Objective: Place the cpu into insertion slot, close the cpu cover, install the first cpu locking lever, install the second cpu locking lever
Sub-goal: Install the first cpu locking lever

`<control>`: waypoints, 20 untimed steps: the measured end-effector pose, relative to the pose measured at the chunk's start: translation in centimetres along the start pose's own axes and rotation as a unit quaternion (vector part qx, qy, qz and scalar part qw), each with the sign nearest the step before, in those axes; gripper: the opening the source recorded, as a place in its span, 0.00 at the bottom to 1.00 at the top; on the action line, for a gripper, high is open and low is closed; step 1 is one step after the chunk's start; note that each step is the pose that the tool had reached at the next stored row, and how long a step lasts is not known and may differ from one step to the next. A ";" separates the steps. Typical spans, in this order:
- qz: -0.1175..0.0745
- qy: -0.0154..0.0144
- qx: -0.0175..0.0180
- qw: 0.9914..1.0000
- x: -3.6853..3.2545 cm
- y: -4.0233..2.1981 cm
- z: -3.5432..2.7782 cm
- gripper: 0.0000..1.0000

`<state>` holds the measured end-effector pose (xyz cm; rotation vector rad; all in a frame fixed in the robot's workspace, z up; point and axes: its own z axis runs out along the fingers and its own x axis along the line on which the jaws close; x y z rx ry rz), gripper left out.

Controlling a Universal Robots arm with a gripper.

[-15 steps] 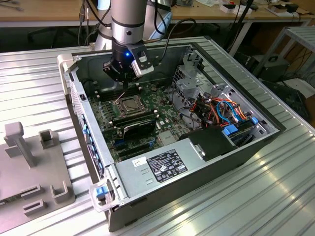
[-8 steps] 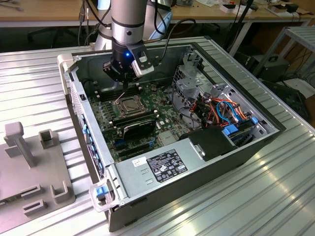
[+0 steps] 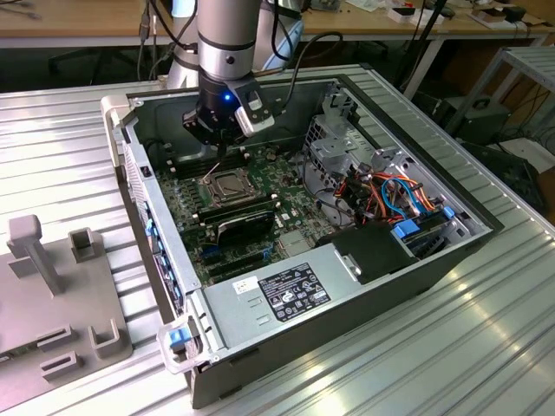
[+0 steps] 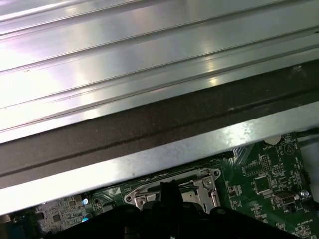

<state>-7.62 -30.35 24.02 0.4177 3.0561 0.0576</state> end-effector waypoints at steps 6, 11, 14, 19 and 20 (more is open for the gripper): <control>-0.006 0.000 0.000 1.000 -0.99 0.30 0.53 0.11; -0.008 0.000 0.000 1.000 -1.29 0.38 0.92 0.11; -0.009 0.000 0.000 1.000 -1.33 0.38 1.01 0.11; -0.009 0.000 0.000 1.000 -1.33 0.39 1.03 0.11; -0.009 0.000 0.000 1.000 -1.33 0.39 1.03 0.11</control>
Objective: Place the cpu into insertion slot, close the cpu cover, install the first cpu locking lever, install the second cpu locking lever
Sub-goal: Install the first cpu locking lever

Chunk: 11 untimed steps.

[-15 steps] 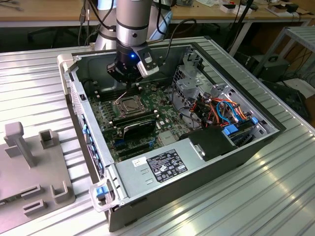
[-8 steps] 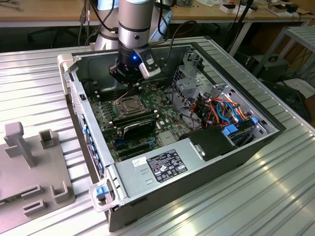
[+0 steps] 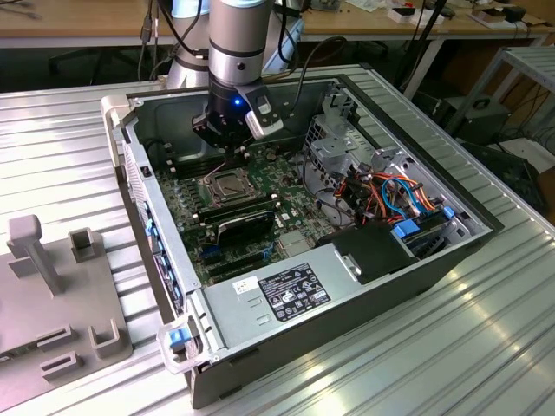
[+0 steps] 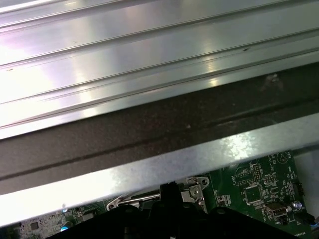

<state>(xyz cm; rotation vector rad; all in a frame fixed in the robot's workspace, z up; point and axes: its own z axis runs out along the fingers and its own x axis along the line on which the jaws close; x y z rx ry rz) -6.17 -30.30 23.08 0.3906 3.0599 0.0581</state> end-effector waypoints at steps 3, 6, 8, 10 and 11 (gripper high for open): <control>0.000 0.000 0.000 1.000 0.00 0.00 0.00 0.11; 0.000 0.000 0.000 1.000 0.00 0.00 0.00 0.11; 0.000 0.000 0.000 1.000 0.00 0.00 0.00 0.11; -0.001 0.000 0.000 1.000 0.00 0.00 0.00 0.11; -0.005 0.000 0.000 1.000 0.00 0.00 0.00 0.11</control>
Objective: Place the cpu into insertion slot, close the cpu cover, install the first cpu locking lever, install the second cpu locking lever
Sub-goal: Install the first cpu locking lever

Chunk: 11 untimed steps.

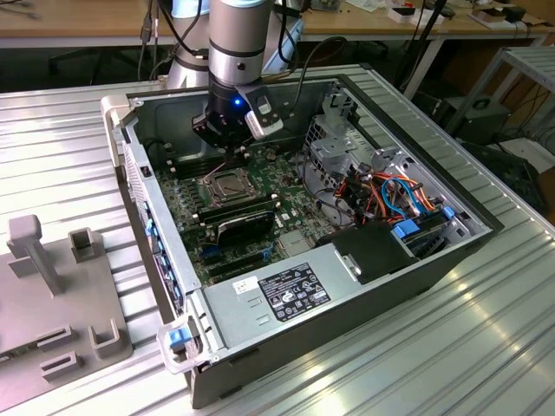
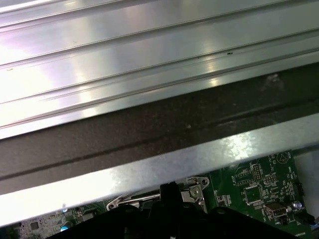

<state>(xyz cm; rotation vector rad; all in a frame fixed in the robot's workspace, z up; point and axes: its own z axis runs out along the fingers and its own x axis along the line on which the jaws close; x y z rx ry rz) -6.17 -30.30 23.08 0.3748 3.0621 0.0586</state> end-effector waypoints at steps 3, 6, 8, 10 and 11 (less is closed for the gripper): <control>-0.031 0.001 -0.002 1.000 -0.02 0.00 0.01 0.11; -0.035 0.002 -0.002 0.999 -0.03 0.00 0.01 0.11; -0.036 0.002 -0.002 0.999 -0.12 0.05 0.03 0.11; -0.037 0.002 -0.002 0.999 -0.36 0.13 0.07 0.11; -0.038 0.002 -0.002 0.999 -0.55 0.17 0.09 0.11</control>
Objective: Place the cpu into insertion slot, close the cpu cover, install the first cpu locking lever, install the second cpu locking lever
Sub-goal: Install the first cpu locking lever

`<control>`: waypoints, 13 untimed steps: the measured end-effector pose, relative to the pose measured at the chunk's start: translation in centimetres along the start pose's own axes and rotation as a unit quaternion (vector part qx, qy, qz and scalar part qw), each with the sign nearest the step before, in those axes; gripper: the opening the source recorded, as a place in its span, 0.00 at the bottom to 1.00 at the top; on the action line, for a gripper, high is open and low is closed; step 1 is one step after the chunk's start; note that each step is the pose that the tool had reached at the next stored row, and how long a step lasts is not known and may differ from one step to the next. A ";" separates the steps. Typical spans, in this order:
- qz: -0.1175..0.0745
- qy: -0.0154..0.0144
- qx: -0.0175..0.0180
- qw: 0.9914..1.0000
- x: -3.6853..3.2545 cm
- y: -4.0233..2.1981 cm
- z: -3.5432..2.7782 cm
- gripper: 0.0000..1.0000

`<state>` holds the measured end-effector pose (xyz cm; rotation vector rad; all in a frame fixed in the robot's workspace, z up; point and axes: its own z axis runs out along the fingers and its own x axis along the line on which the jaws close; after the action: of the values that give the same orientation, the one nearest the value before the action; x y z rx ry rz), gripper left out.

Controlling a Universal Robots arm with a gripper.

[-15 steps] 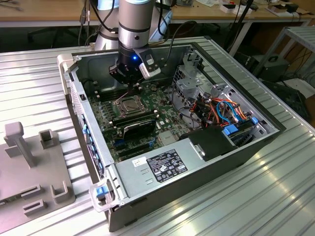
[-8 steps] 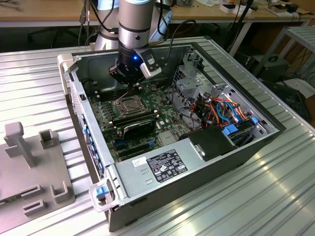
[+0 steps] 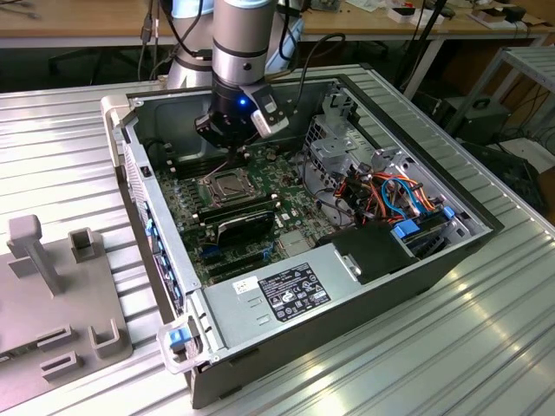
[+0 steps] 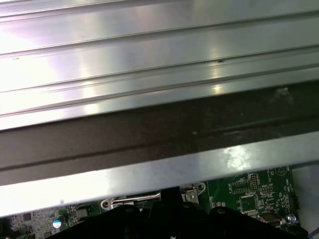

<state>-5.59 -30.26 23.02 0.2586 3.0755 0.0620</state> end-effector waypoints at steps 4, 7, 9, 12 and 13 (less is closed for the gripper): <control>-0.004 0.000 0.000 1.000 -0.65 0.11 0.08 0.11; -0.005 0.000 0.000 1.000 -0.85 0.14 0.12 0.11; -0.006 0.000 0.000 1.000 -0.90 0.15 0.14 0.11; -0.007 0.000 0.000 1.000 -0.91 0.15 0.15 0.11; -0.007 0.000 0.000 1.000 -0.91 0.15 0.15 0.11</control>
<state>-4.65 -30.26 22.93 0.2358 3.0777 0.0625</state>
